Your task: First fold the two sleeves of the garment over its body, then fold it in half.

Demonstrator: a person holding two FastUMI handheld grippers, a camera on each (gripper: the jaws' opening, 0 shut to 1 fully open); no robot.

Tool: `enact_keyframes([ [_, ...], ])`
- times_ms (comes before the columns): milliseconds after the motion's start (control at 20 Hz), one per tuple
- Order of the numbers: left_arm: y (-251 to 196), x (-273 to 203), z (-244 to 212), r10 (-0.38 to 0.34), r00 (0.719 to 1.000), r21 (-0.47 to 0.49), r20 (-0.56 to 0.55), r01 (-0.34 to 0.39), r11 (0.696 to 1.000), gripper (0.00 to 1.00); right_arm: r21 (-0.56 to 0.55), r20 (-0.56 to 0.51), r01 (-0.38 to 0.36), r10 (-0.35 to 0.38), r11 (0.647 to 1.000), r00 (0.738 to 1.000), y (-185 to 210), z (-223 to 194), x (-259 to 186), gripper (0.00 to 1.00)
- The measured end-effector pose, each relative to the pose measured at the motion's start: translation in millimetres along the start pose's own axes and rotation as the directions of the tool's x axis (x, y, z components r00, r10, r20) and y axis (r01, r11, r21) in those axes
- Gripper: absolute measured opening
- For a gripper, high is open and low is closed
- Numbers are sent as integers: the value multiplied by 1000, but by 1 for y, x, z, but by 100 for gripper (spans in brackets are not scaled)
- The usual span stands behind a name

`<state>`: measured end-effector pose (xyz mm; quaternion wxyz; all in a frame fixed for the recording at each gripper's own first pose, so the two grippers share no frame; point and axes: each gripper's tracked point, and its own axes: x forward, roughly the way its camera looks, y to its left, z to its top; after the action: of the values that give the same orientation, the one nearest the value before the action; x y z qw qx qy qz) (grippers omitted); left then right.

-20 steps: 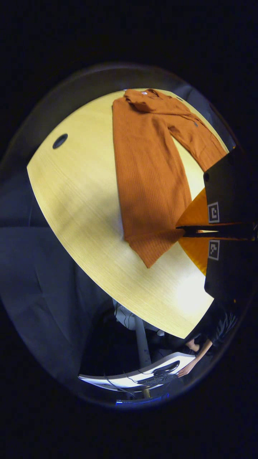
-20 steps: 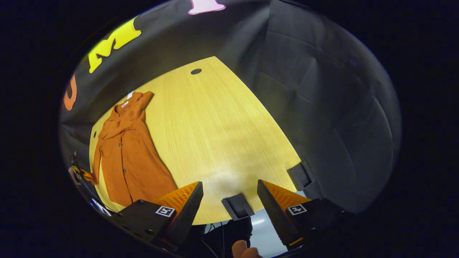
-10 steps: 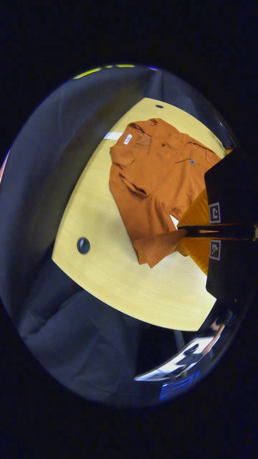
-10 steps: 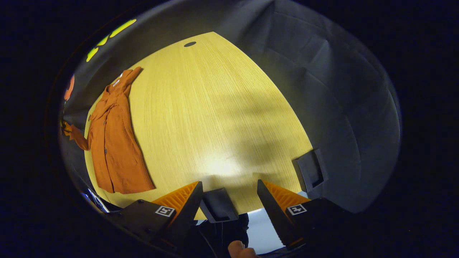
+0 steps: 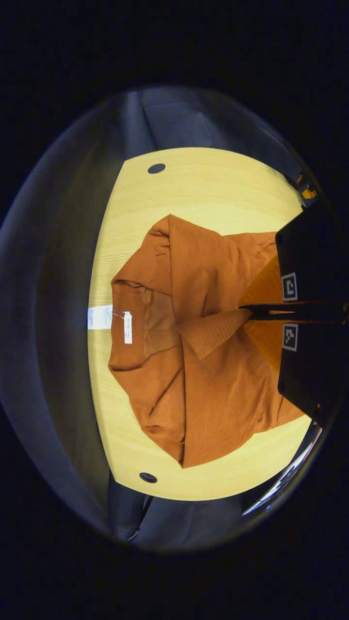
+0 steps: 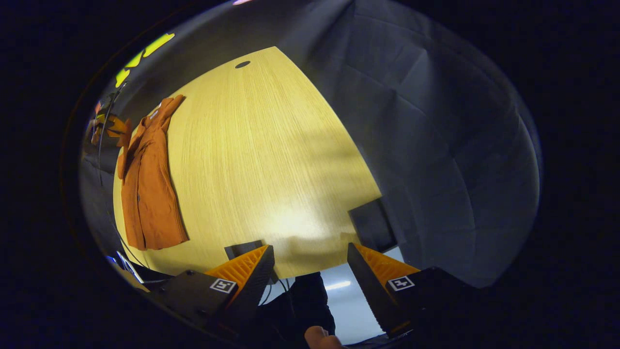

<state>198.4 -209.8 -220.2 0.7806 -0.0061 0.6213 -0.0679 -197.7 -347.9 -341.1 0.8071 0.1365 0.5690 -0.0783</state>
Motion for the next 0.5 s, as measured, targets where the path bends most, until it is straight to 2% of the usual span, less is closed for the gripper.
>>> enact_keyframes([
  [100, -10, 16, 0, 18, 1000, 8, -11, -18, 1000, 0, -8, 3, 13, -13, 1000, 1000, -9, -1, -5, 97],
  [250, -37, 39, -5, -11, 1000, -39, -15, 10, 999, 4, -26, 13, 59, -59, 998, 998, -28, -10, -12, 97],
  [300, -39, 48, -3, 4, 1000, -40, -20, -5, 999, 4, -12, 6, 55, -55, 998, 998, -29, -15, -14, 97],
  [350, -51, 54, -1, -33, 999, -21, -8, 33, 999, 6, 0, -4, 56, -56, 998, 998, -30, -20, -14, 97],
  [400, -66, 56, -4, -100, 995, -14, -12, 100, 995, 8, 8, -7, 65, -65, 998, 998, -34, -23, -12, 97],
  [450, -90, 55, -14, -199, 979, -23, -38, 198, 980, 23, 35, 4, 76, -76, 996, 997, -38, -21, -14, 97],
  [500, -103, 49, -18, -256, 966, -27, -46, 255, 967, 21, 60, 10, 72, -72, 996, 997, -36, -18, -14, 97],
])
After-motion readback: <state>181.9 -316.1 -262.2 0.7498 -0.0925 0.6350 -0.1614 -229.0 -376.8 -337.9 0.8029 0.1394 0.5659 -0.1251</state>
